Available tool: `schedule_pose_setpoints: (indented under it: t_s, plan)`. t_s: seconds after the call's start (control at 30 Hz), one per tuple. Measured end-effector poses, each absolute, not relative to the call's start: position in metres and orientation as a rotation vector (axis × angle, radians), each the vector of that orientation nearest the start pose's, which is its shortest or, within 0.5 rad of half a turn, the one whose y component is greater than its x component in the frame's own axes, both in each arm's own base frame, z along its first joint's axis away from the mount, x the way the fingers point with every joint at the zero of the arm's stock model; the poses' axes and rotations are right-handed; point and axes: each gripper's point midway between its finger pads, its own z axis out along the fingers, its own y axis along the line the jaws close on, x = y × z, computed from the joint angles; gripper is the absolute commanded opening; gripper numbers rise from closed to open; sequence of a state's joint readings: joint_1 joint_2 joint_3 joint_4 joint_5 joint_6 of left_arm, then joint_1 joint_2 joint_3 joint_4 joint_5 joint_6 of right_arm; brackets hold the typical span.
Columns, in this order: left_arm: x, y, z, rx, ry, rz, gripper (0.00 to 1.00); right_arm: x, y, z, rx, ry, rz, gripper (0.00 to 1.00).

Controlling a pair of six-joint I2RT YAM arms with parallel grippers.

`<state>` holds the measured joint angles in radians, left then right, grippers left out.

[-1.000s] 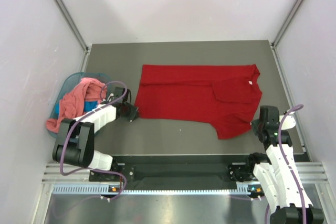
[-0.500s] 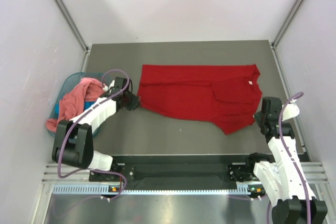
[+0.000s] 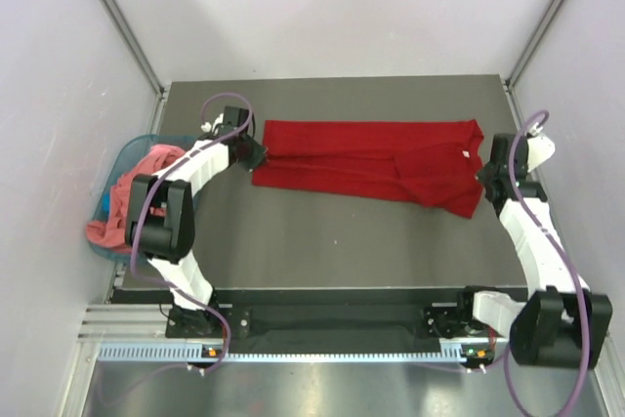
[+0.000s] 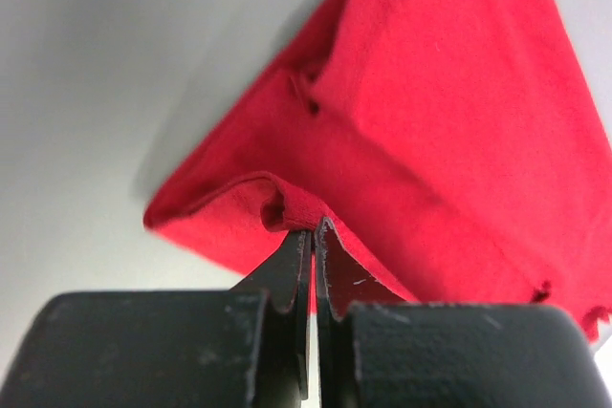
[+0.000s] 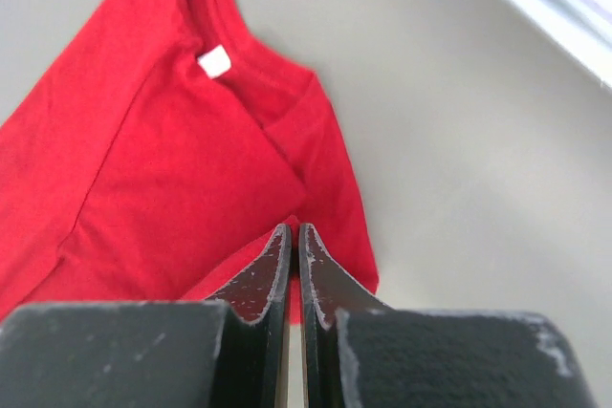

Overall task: Fold and stack the t-shirts
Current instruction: Fold the tshirt

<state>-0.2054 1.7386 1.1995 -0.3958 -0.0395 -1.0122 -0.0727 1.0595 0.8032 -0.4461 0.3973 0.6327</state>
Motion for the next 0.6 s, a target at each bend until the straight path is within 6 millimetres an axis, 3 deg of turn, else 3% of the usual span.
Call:
schedule_pose_setpoints:
  t_s: [0.3,0.6]
  plan:
    - [0.450,-0.110,0.063,-1.057,2.383,-0.390,0.00,0.359,-0.080,0.144,0.879,2.098,-0.173,0.00]
    - [0.458,-0.107,0.046,-1.075,2.423,-0.347,0.00,0.385,-0.077,0.121,0.788,2.218,-0.177,0.00]
